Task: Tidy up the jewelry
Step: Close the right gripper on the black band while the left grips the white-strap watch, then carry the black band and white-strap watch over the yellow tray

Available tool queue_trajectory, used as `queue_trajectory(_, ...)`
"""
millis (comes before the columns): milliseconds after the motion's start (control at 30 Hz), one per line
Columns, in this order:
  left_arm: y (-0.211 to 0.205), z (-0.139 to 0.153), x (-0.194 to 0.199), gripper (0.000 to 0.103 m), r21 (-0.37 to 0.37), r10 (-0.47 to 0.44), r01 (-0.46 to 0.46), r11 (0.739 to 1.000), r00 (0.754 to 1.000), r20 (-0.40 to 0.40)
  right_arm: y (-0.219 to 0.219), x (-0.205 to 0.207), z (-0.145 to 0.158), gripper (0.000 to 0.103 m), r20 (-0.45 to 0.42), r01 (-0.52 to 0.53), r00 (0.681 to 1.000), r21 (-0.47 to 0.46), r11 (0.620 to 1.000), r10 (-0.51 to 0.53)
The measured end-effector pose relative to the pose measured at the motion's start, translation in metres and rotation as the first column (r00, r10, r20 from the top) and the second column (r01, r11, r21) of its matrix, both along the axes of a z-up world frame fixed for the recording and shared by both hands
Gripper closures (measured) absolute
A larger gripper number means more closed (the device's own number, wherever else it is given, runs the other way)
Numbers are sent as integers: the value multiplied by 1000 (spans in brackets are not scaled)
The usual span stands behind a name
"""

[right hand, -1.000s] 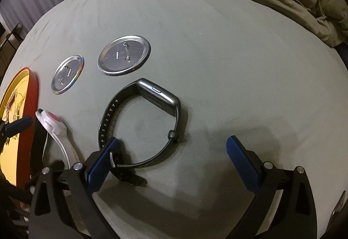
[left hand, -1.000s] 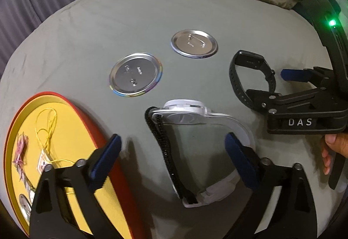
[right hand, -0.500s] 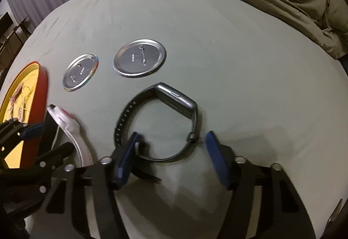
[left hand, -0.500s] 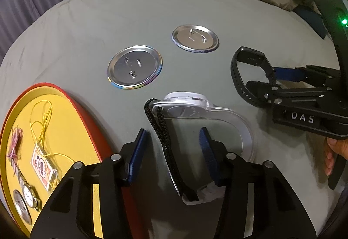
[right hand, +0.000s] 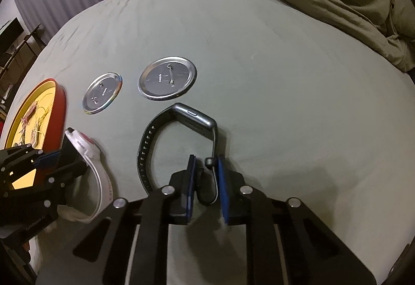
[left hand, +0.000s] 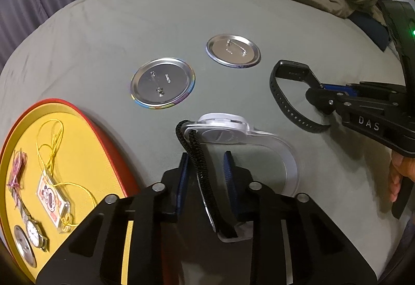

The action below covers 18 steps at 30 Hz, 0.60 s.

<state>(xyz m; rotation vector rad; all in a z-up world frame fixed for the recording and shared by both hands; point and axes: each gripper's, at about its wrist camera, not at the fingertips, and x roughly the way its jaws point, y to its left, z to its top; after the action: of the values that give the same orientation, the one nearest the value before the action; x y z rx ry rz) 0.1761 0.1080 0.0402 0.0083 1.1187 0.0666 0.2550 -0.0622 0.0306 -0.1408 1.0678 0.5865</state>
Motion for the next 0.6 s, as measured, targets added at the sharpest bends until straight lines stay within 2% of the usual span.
queue_trajectory(133, 2, 1, 2, 94, -8, 10, -10, 1000, 1000, 2, 2, -3, 4, 90, 12, -9, 1000, 9, 1000, 9)
queue_trajectory(200, 6, 3, 1, 96, -20, 17, -17, 1000, 1000, 10, 3, -3, 6, 90, 22, -7, 1000, 17, 1000, 7)
queue_trajectory(400, 5, 7, -3, 96, -23, 15, -15, 1000, 999, 31, 5, -4, 14, 92, 46, -18, 999, 31, 999, 17)
queue_trajectory(600, 4, 25, -9, 96, -29, 7, -5, 1000, 998, 70, 5, -5, 32, 92, 85, -27, 996, 53, 998, 23)
